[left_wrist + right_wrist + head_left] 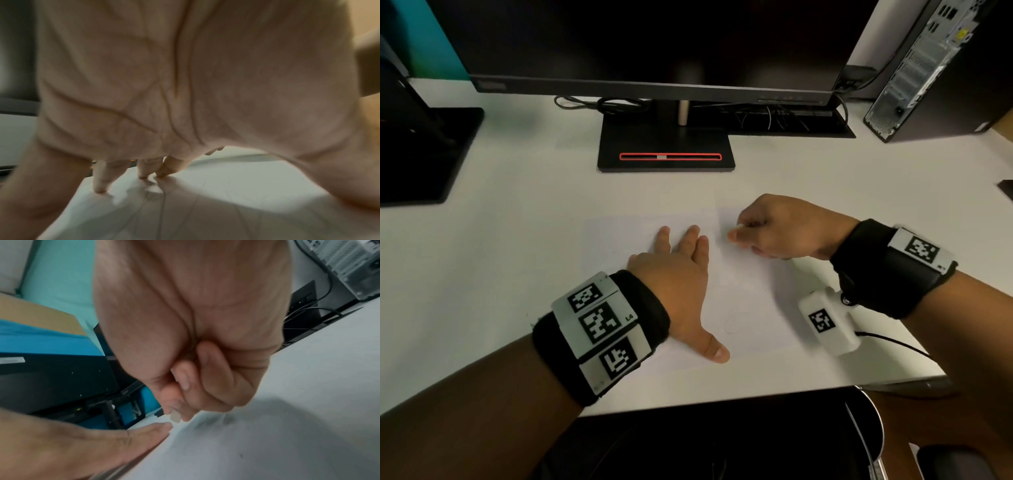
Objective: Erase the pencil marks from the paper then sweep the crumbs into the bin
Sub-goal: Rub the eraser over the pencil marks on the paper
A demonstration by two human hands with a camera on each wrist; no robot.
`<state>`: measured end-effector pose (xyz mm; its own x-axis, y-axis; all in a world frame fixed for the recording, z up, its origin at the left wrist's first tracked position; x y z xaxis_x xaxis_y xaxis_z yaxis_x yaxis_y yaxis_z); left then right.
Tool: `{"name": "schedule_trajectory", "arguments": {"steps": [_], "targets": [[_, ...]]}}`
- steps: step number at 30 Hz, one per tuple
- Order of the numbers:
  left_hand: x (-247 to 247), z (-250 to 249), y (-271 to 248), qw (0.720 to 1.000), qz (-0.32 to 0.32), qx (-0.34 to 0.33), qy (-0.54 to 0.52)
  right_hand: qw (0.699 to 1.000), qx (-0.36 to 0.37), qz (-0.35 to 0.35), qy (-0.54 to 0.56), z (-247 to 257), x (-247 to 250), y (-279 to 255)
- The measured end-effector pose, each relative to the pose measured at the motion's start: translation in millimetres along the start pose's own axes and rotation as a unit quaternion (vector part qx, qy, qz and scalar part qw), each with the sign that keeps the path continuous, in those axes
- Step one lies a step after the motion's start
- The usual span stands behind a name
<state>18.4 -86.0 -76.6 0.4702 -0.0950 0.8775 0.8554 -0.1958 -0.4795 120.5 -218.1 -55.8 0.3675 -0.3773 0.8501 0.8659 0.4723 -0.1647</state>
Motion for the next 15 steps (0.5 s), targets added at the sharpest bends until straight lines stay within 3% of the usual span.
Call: {"name": "schedule_trajectory", "arguments": {"steps": [7, 9, 13, 15], "targets": [[-1, 4, -3, 0.999, 0.001, 0.035, -0.002, 0.999, -0.031, -0.007, -0.044, -3, -2, 27], [-2, 5, -3, 0.999, 0.0, 0.036, -0.003, 0.997, -0.011, -0.021, -0.072, 1, 0, 28], [-2, 6, -2, 0.999, -0.001, 0.036, 0.0, 0.994, 0.046, 0.037, -0.096, 11, -14, 25], [-2, 5, -2, 0.999, 0.001, 0.038, -0.004, 0.994, 0.035, 0.003, -0.105, 5, -5, 31]]}}
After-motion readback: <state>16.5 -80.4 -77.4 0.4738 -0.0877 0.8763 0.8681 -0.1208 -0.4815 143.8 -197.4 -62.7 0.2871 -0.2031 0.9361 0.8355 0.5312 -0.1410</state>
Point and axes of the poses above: each hand's wrist, its own y-axis towards the middle knuckle, its own x-axis out of the back of the hand, z = x × y, the point moved 6 cm from there along y, towards the middle knuckle, and after that the axes turned 13 degrees about -z, right-handed, at the moved point
